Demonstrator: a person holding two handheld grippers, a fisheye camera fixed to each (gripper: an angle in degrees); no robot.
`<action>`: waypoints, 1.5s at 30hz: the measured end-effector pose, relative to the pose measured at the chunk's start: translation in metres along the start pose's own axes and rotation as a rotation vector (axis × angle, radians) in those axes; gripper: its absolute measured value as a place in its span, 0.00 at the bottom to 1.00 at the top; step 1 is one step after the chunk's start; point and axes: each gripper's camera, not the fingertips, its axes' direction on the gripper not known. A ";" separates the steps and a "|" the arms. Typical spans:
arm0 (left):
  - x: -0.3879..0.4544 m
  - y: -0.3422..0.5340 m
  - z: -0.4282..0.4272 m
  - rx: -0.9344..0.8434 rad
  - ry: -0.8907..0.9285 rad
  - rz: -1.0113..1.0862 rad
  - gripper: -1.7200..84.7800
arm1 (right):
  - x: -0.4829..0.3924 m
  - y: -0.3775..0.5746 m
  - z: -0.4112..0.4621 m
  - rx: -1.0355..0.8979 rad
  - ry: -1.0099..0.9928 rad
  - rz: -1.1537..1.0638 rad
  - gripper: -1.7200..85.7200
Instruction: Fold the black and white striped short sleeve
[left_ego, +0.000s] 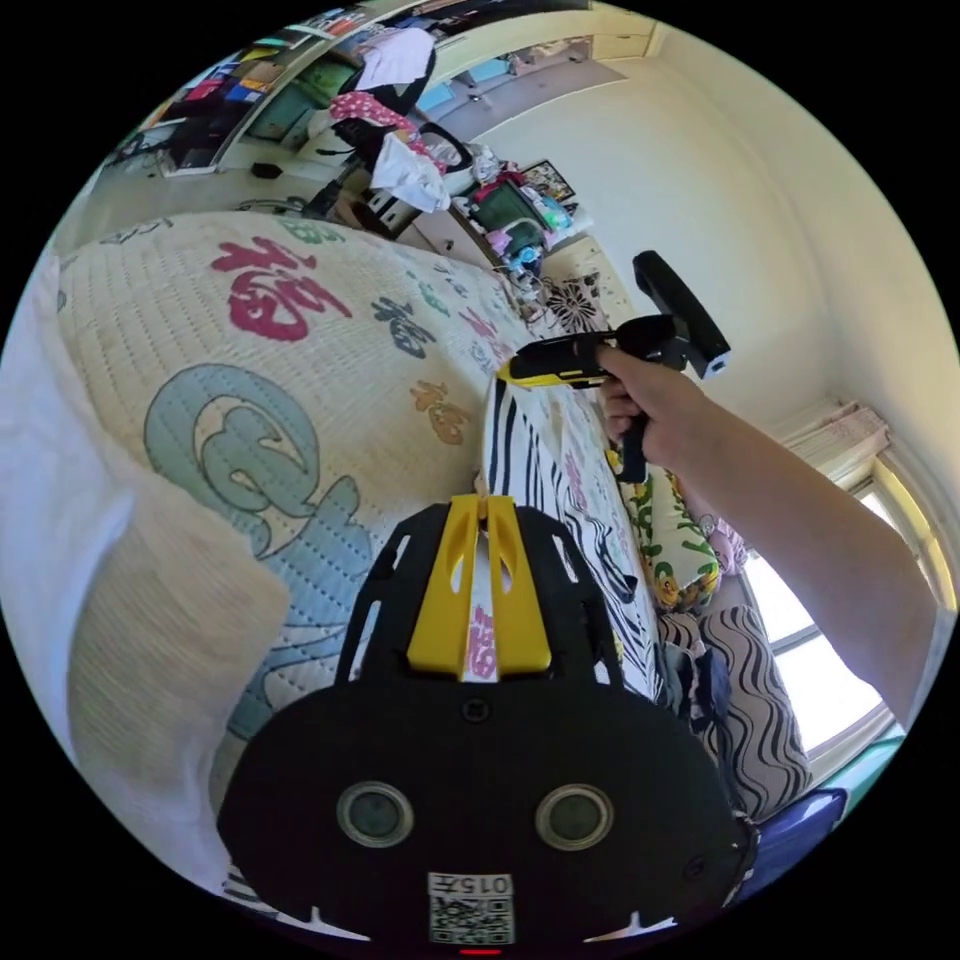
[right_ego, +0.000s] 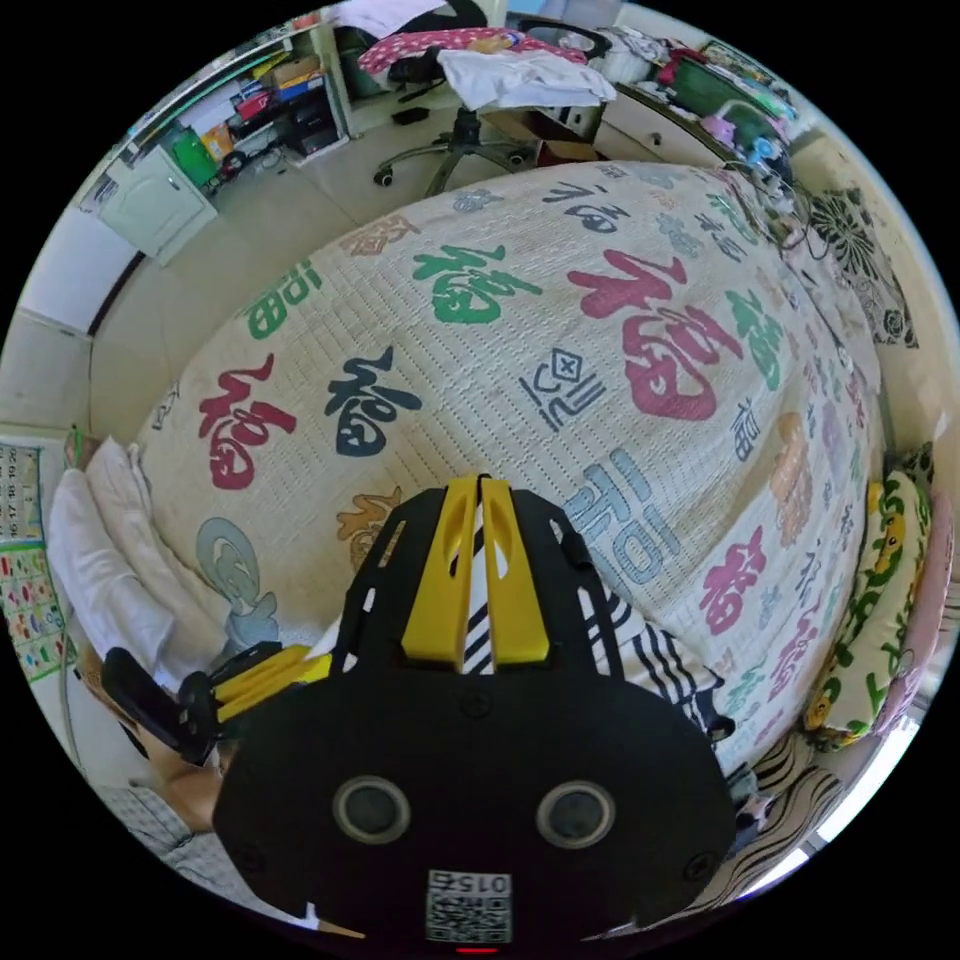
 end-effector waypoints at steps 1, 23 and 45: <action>-0.004 0.007 0.002 -0.007 -0.008 -0.024 0.01 | -0.007 0.002 0.002 -0.021 0.047 -0.027 0.01; 0.105 0.221 -0.072 -0.415 -0.056 0.454 0.09 | 0.048 0.613 -0.223 0.510 0.164 0.374 0.01; -0.084 0.541 0.215 -1.129 -0.487 0.425 0.06 | 0.223 0.895 -0.127 -0.150 -0.224 0.883 0.04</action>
